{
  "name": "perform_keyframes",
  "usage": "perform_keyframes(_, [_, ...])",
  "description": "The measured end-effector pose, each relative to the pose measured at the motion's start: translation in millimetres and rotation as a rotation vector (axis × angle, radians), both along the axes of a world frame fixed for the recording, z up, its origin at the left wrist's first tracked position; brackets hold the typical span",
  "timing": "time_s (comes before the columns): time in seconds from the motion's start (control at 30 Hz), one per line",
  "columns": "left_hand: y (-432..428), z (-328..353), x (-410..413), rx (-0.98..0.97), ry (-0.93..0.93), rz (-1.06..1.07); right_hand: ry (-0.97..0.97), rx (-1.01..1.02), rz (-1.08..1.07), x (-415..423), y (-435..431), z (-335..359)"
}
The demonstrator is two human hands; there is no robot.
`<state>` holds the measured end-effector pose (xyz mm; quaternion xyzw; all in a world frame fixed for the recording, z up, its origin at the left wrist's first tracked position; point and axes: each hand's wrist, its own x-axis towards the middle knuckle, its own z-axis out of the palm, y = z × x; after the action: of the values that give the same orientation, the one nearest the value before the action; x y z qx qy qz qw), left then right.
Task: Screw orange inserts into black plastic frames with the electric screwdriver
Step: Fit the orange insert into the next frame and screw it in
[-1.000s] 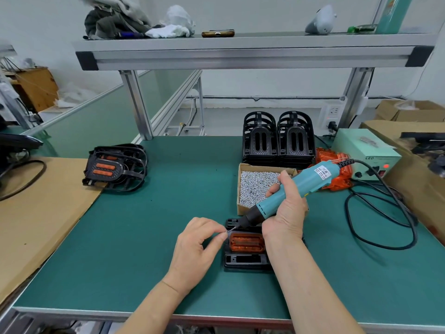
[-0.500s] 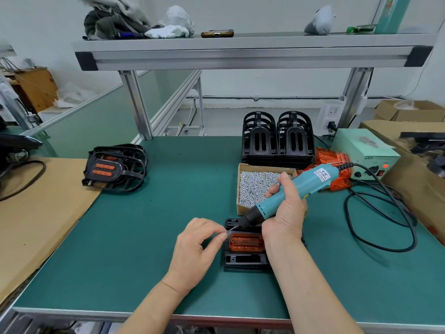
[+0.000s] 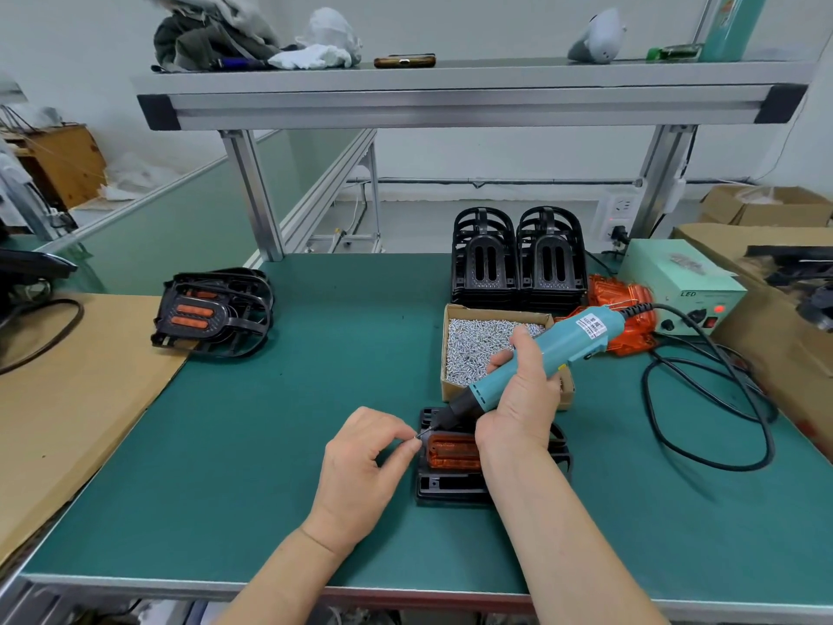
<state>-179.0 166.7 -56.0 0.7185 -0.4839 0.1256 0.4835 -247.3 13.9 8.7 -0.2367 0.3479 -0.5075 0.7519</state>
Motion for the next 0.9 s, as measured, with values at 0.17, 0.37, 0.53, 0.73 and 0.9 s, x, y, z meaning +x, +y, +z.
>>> perform_keyframes(0.17, [-1.3,0.7,-2.0,0.064,0.061,-0.02,-0.008,-0.073,-0.038,-7.7,-4.2,1.7])
perform_keyframes(0.37, [-1.3,2.8,-2.4,0.223,0.082,-0.093,0.036,-0.289,-0.182,-32.2,-18.5,14.5])
perform_keyframes(0.53, [-1.5,-1.4,-1.5,0.344,0.11,-0.143,0.081,-0.456,-0.233,-44.2,-21.5,22.2])
perform_keyframes(0.73, [-1.9,-3.7,-1.4,0.369,0.158,-0.146,0.116,-0.571,-0.187,-43.3,-11.8,21.1])
perform_keyframes(0.9, [-2.3,-3.5,-1.7,0.355,0.176,-0.147,0.11,-0.595,-0.16,-40.6,-10.9,18.9])
